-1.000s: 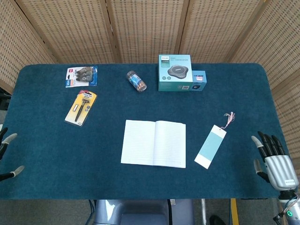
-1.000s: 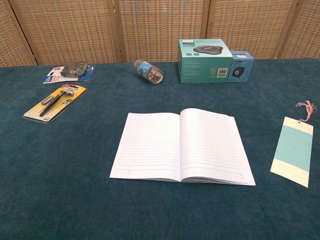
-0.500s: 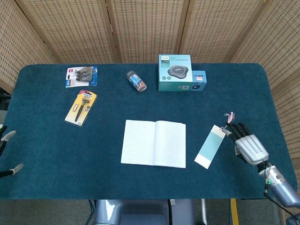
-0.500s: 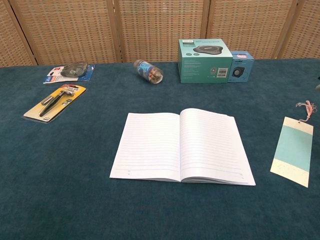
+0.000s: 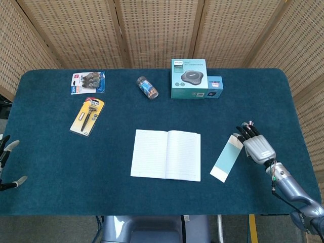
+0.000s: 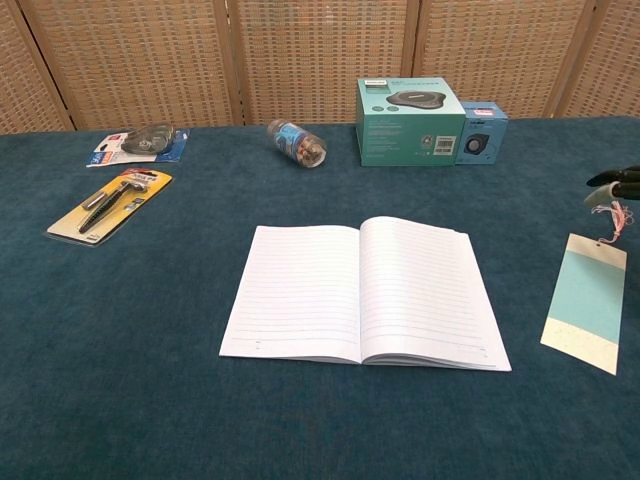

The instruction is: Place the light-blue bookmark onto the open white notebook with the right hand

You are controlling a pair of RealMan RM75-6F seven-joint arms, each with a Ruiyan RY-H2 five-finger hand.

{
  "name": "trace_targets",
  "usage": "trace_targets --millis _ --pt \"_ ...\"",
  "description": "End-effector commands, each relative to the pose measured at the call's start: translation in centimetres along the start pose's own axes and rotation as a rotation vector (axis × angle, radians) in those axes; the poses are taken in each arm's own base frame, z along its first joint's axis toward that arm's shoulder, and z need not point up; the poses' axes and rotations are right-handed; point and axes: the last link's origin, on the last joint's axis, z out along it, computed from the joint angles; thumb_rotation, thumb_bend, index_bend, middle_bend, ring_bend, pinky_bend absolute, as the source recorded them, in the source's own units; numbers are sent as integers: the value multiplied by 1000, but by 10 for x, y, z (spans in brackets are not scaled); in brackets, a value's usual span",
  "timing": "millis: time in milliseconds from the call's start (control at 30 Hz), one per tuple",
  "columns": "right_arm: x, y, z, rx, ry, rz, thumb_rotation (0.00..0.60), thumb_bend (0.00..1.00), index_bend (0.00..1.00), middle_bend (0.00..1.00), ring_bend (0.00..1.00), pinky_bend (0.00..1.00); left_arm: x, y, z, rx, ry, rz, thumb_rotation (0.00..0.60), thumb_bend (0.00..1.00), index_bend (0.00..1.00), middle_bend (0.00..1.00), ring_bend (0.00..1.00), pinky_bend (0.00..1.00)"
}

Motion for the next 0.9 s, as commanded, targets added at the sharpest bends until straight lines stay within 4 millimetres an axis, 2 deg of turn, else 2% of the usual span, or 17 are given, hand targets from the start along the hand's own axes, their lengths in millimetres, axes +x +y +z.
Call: trace_targets --millis 33,567,900 --pt "-2 -5 4 11 -3 -24 600 1000 134 22 0 0 0 0 0 1 -2 1 600 0 0 0 0 0" --pt "-10 -26 22 20 -49 -151 600 1000 130 0 0 0 -2 0 0 5 -15 3 600 0 0 0 0 0" --pt "-16 -25 28 -14 -79 -171 600 1000 130 0 0 0 -1 -1 1 7 -15 -2 600 0 0 0 0 0"
